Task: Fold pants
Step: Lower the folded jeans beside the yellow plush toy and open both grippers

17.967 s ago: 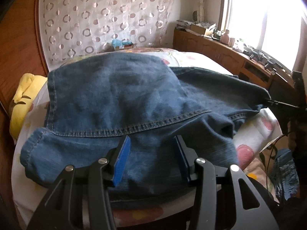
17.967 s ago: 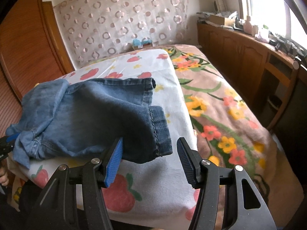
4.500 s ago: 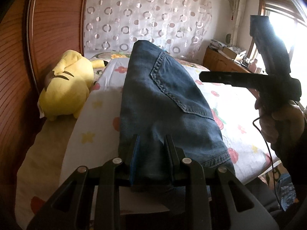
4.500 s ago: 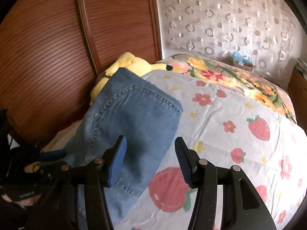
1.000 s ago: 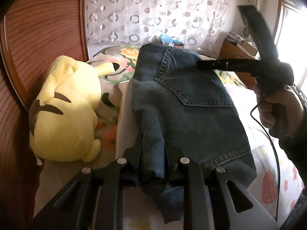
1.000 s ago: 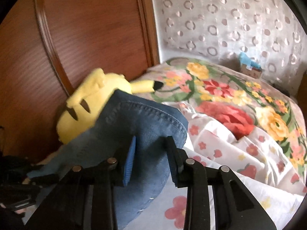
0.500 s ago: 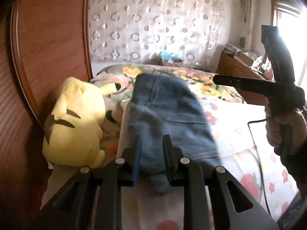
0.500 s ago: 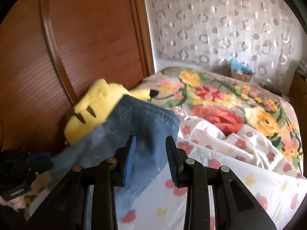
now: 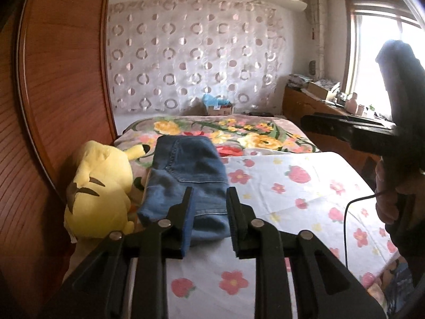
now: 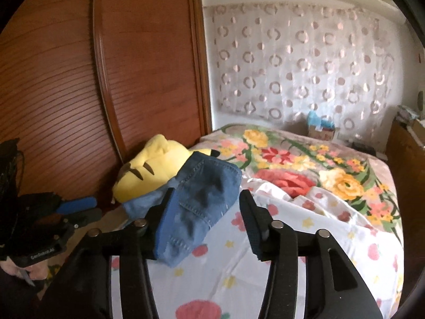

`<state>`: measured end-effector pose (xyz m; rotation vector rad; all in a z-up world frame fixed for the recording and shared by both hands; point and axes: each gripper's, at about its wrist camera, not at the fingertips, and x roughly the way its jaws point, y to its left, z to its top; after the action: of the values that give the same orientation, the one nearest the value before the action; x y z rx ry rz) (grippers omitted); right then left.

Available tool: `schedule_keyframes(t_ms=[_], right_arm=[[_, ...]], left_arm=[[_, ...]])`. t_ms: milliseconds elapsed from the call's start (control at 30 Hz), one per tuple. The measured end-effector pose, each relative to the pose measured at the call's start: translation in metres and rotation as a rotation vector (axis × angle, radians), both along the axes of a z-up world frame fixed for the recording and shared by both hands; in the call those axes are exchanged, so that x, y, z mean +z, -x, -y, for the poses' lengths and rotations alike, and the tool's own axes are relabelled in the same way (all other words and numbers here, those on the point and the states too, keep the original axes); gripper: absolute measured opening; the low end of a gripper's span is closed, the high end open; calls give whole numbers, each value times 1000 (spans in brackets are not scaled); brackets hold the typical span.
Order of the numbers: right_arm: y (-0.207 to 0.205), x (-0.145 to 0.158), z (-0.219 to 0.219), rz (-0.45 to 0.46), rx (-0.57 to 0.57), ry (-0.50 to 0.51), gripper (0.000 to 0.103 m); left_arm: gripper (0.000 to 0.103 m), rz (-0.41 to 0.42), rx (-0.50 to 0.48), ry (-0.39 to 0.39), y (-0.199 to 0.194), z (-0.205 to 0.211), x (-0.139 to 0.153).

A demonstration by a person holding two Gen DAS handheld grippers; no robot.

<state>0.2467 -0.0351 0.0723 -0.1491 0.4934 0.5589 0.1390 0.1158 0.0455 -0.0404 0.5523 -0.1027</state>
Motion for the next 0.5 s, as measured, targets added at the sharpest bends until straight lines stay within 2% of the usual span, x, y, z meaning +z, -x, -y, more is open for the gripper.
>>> schedule_keyframes(t_ms=[333, 500], right_arm=[[54, 1, 45, 27, -69, -31, 69], [71, 1, 65, 38, -100, -46, 72]], left_arm=[[35, 52, -65, -16, 29, 37, 14], [41, 78, -76, -32, 41, 50, 20]])
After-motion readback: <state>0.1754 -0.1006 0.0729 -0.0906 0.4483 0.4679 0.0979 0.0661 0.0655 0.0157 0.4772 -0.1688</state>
